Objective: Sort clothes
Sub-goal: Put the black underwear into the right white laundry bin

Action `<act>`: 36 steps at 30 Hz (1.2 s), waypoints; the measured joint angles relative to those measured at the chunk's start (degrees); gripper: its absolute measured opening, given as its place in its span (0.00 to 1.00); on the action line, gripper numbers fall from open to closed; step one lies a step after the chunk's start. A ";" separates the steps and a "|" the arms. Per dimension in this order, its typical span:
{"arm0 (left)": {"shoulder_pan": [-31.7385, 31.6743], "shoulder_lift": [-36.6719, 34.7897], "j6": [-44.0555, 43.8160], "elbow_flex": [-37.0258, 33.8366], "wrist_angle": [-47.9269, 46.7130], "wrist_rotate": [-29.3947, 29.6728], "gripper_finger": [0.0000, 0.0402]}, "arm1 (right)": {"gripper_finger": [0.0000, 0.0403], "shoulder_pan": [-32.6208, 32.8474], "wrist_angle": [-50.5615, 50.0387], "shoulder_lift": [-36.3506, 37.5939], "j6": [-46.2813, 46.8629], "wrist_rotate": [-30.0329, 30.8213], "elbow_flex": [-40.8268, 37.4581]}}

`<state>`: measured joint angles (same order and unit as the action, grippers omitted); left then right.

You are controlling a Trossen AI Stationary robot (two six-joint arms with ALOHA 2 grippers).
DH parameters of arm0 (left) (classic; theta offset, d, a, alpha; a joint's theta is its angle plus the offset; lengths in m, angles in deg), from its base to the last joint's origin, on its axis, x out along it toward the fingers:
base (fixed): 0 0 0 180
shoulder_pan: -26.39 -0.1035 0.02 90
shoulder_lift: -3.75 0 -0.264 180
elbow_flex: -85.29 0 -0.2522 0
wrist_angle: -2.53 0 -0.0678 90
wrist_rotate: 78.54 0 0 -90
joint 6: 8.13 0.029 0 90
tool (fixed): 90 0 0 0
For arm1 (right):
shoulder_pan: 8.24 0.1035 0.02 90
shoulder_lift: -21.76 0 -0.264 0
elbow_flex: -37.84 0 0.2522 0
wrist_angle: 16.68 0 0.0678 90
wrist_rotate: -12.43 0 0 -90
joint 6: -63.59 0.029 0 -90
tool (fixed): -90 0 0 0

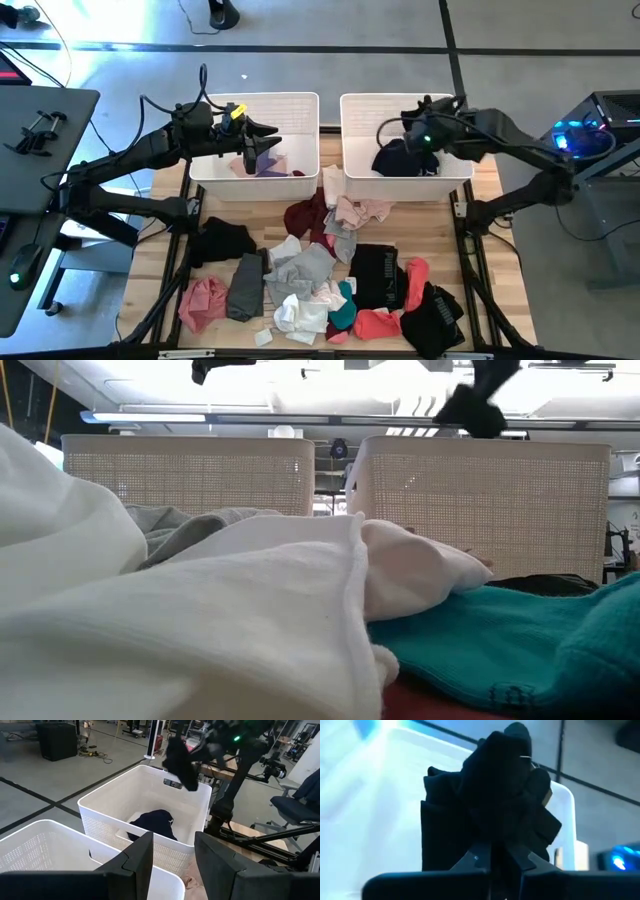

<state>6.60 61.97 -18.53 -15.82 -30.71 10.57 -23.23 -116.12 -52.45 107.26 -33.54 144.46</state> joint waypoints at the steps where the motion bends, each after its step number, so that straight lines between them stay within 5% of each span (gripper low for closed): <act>1: 0.00 0.00 0.00 0.00 0.00 0.00 0.33 | 0.03 -1.29 0.78 0.00 -1.01 -0.56 -1.43; 13: 0.00 0.00 -0.03 0.00 -0.01 0.00 0.33 | 0.36 -9.04 6.05 -0.02 -4.10 -10.12 -9.33; 20: 0.00 0.00 -0.02 0.00 0.00 0.00 0.33 | 0.41 -7.93 7.05 0.02 -5.30 -17.29 -9.33; 29: 0.00 0.00 -0.02 0.00 -0.04 0.00 0.33 | 0.41 8.27 18.74 0.02 -15.59 -38.12 -9.33; 36: 0.00 0.00 0.02 0.00 -0.27 0.00 0.33 | 0.41 23.25 18.93 0.01 -12.57 -36.14 -9.33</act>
<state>6.60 61.97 -18.50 -15.82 -30.98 10.57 0.03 -97.20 -52.44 94.69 -69.68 135.13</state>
